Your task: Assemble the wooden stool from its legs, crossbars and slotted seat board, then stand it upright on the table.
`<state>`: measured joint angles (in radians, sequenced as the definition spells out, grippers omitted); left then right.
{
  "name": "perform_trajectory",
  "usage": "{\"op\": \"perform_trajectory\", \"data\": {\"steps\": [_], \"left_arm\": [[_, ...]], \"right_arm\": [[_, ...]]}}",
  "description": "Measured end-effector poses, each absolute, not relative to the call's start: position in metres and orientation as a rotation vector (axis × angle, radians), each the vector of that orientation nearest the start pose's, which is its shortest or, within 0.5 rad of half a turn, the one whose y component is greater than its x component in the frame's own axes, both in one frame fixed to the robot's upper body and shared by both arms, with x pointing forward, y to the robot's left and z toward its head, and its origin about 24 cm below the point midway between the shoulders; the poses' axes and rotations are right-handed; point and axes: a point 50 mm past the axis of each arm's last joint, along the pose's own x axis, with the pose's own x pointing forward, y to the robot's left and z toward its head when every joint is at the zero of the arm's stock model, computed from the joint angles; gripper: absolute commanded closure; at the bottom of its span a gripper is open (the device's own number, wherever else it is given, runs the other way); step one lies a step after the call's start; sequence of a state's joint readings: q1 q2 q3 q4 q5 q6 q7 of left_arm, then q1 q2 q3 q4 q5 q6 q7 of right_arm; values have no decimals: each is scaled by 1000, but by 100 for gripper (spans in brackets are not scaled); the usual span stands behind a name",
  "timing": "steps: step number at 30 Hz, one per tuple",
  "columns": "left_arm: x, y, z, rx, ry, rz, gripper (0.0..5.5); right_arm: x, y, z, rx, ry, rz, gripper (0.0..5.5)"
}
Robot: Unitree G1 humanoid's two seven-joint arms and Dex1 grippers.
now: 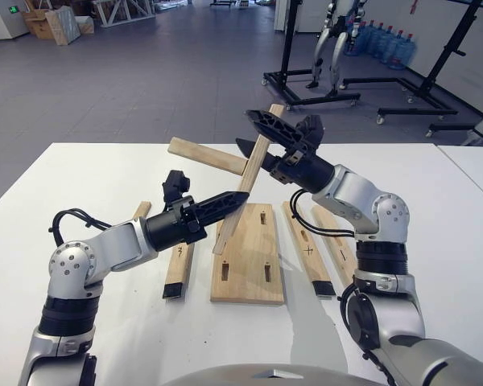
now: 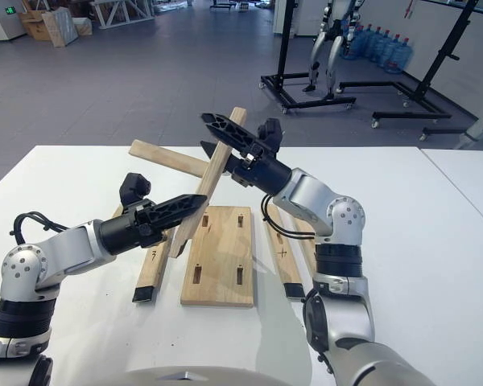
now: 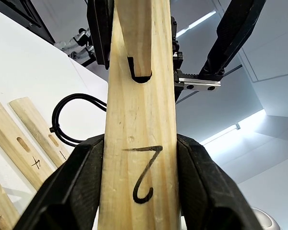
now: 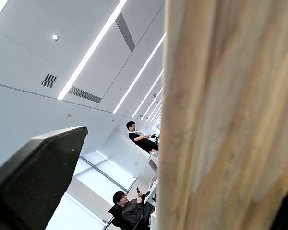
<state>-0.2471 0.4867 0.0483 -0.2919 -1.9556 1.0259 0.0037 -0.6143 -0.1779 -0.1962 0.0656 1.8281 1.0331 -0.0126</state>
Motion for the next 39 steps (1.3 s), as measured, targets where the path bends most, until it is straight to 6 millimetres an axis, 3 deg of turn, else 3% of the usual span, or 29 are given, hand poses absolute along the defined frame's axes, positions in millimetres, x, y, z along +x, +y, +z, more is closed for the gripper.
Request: {"op": "perform_trajectory", "data": {"steps": [10,28,39], "left_arm": [[222,123,158,-996,534,-1151,348],[221,120,159,-1011,514,-1177,348],[220,119,158,-1006,525,-1186,348]], "right_arm": [[286,-96,195,1217,347,1187,49],[285,-96,187,1239,355,1148,342],[284,-102,187,1201,363,1152,343]]}}
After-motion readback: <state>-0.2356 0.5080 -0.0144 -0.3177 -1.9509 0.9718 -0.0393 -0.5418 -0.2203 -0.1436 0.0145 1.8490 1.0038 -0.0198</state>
